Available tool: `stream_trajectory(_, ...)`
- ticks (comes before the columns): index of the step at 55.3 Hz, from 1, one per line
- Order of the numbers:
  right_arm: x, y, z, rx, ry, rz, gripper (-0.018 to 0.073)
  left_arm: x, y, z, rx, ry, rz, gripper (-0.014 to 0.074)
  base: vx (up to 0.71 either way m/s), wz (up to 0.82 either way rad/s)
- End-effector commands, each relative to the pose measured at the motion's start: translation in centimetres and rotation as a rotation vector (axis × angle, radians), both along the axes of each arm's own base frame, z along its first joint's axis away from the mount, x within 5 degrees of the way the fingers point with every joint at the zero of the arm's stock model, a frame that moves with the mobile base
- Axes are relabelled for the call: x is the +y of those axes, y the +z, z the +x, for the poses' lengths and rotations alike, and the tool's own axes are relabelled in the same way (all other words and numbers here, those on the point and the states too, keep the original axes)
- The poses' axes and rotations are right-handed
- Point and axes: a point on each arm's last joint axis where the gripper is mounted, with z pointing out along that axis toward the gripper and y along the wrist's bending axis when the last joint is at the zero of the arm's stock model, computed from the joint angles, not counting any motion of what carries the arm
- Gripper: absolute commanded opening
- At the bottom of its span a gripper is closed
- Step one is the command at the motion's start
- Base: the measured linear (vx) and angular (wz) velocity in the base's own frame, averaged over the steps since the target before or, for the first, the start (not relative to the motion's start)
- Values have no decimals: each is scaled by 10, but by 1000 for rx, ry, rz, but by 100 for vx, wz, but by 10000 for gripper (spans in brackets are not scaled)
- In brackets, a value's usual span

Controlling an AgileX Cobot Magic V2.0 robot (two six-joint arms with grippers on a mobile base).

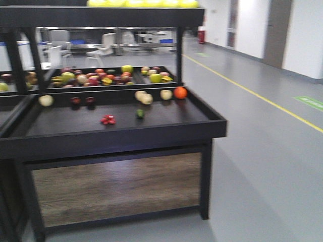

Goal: Pick snacks and fruit into basket
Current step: 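Turn and drive the base to the black fruit display stand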

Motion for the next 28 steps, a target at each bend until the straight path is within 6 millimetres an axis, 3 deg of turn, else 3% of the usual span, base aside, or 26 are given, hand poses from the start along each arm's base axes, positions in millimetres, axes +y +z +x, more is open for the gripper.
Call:
stream_trajectory(1, 3, 13, 0, -47, 32, 46, -7, 1, 11, 0, -21, 10, -27, 0, 19, 64)
stream_trajectory(28, 3, 13, 0, -46, 30, 44, -7, 0, 11, 0, -21, -3, -27, 0, 22, 48)
